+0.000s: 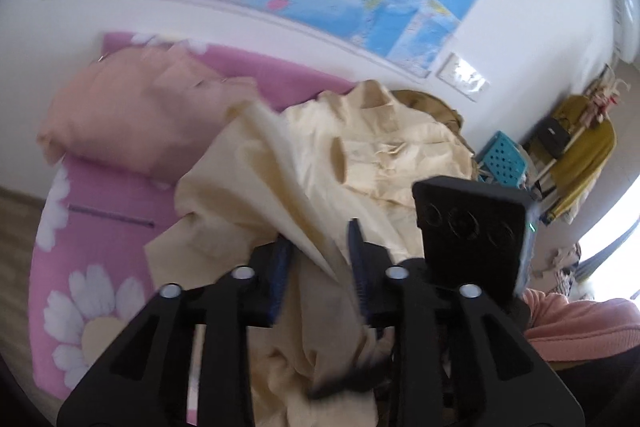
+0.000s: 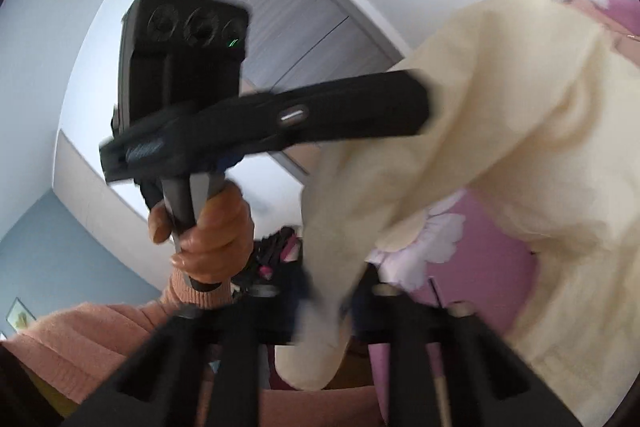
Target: Fold large clothes
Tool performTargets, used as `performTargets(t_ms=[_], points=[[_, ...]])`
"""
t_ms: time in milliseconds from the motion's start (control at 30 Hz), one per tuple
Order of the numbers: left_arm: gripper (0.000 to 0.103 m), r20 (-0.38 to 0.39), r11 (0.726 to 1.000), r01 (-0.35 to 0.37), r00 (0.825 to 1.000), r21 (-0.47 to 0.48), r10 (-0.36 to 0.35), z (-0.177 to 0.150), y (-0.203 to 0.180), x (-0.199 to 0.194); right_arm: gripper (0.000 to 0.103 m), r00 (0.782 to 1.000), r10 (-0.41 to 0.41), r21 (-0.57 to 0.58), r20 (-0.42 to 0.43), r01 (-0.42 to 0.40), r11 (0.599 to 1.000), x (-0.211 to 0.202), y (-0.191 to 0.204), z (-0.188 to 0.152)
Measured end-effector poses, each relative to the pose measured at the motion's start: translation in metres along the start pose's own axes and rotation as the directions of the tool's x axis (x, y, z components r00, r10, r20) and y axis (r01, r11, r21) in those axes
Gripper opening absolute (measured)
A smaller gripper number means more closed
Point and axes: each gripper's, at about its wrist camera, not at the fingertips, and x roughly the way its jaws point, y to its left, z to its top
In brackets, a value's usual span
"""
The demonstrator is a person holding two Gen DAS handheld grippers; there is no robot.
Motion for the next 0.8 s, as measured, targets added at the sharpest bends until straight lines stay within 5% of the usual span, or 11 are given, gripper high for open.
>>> performTargets(t_ms=[100, 167, 233, 300, 433, 567, 667, 800], points=[[0.039, 0.054, 0.999, 0.051, 0.997, 0.02, -0.052, 0.007, -0.011, -0.01, 0.007, 0.995, -0.084, -0.039, 0.049, 0.086, 0.996, -0.04, 0.009, 0.002], [0.062, 0.12, 0.996, 0.074, 0.99, 0.039, -0.078, 0.011, -0.016, -0.022, 0.007, 0.981, -0.163, -0.091, 0.103, 0.172, 0.981, -0.084, 0.024, 0.005], [0.067, 0.168, 0.996, 0.054, 0.984, 0.065, -0.064, 0.016, -0.022, -0.028, 0.007, 0.964, -0.212, -0.102, 0.16, 0.229, 0.968, -0.124, 0.036, 0.013], [0.072, 0.184, 0.996, 0.044, 0.981, 0.077, -0.057, 0.019, -0.027, -0.024, 0.007, 0.929, -0.298, -0.137, 0.222, 0.332, 0.933, -0.17, 0.053, 0.02], [0.077, 0.14, 0.993, 0.003, 0.99, 0.116, -0.019, 0.019, -0.036, 0.015, 0.007, 0.8, -0.531, -0.133, 0.278, 0.58, 0.804, -0.251, 0.066, 0.03], [0.077, 0.029, 0.985, 0.063, 0.997, 0.159, -0.068, 0.011, -0.049, 0.071, 0.009, 0.699, -0.686, -0.026, 0.203, 0.704, 0.709, -0.301, 0.034, 0.014], [0.077, -0.062, 0.976, 0.073, 0.996, 0.204, -0.061, 0.001, -0.064, 0.115, 0.012, 0.671, -0.734, 0.1, 0.101, 0.728, 0.679, -0.33, -0.016, -0.019], [0.077, -0.196, 0.969, 0.049, 0.981, 0.241, 0.0, -0.014, -0.072, 0.171, 0.019, 0.663, -0.748, 0.304, -0.036, 0.72, 0.624, -0.332, -0.076, -0.073]])
